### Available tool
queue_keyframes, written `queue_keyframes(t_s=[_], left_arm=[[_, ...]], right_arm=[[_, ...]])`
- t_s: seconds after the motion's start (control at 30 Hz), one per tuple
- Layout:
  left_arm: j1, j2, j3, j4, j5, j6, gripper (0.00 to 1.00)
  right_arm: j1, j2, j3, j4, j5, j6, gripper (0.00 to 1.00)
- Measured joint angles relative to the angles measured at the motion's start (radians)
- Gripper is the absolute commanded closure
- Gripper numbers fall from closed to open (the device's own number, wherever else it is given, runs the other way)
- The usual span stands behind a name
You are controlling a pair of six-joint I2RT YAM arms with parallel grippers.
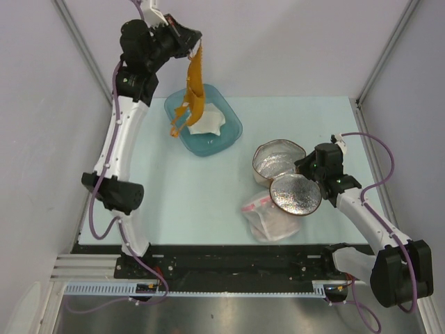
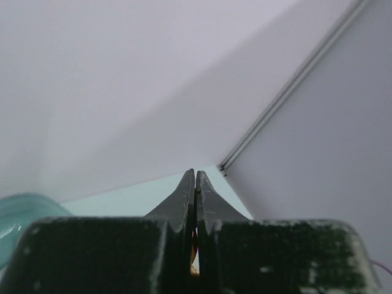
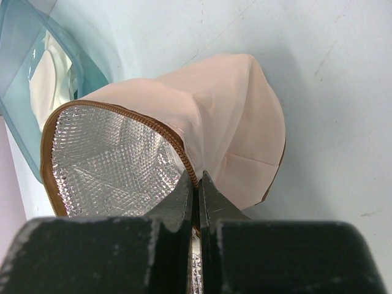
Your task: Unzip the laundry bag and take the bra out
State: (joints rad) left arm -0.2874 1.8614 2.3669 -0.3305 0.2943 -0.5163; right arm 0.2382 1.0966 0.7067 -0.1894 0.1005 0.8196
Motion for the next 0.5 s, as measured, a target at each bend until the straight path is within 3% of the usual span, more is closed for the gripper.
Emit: queue_keyframes(t_s=[0.27,0.5], left_arm=[[0.073,0.211,0.018,-0.025,0.002,-0.026,0.99],[0.105,0.294,0.017,-0.005,-0.010,-0.045,1.00]], right_arm=[[-0.005,-0.003,0.000,-0.025,0.009,-0.005,1.00],[-0.011,-0.003,0.000,-0.028,0.012,-0.008,1.00]])
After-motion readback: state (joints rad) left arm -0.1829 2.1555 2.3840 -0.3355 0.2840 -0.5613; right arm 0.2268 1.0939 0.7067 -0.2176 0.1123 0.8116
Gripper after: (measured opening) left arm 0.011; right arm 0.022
